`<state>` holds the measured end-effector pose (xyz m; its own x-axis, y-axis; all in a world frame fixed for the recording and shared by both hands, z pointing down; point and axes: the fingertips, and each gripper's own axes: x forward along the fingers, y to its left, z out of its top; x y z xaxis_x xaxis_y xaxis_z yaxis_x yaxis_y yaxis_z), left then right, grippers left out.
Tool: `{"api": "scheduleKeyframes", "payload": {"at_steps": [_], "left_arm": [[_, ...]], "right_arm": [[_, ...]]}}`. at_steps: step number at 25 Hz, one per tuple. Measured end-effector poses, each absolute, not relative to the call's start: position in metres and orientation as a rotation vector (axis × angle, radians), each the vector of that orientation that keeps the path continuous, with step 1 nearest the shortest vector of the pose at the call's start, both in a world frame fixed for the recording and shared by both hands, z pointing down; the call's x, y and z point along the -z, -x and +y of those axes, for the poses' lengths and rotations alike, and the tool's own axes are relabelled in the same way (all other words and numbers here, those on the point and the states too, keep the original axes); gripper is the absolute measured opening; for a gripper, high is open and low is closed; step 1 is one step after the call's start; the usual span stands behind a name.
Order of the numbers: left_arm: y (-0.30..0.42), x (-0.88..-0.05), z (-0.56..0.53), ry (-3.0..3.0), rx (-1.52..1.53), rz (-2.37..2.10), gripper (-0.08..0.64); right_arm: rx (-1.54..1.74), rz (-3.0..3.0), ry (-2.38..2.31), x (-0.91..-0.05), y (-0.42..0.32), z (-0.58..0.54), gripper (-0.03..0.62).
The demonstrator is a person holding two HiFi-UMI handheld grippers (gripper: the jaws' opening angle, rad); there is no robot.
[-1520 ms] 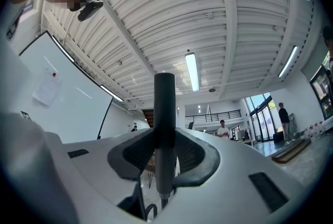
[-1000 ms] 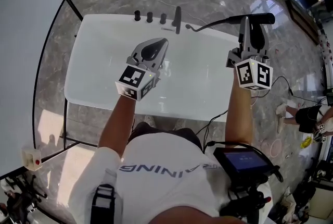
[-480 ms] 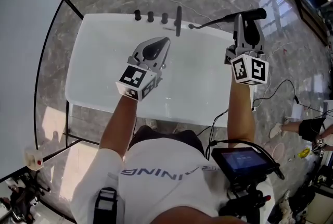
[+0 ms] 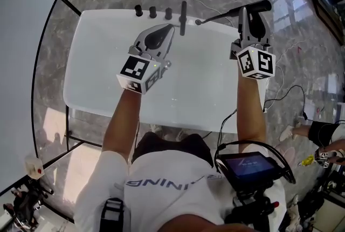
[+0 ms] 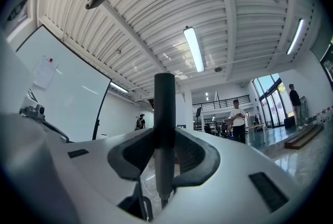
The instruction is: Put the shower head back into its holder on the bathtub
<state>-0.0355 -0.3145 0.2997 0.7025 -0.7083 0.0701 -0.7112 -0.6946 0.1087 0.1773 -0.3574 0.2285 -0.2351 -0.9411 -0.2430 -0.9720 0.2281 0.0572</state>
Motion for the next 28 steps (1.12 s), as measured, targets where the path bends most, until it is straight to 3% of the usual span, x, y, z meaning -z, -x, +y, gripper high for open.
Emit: {"api": "scheduleKeyframes", "payload": {"at_steps": [28], "left_arm": [[-0.023, -0.453, -0.395, -2.699, -0.112, -1.112, 0.014]], "right_arm": [[-0.183, 2.523, 1.798, -0.436, -0.18, -0.485, 0.123]]}}
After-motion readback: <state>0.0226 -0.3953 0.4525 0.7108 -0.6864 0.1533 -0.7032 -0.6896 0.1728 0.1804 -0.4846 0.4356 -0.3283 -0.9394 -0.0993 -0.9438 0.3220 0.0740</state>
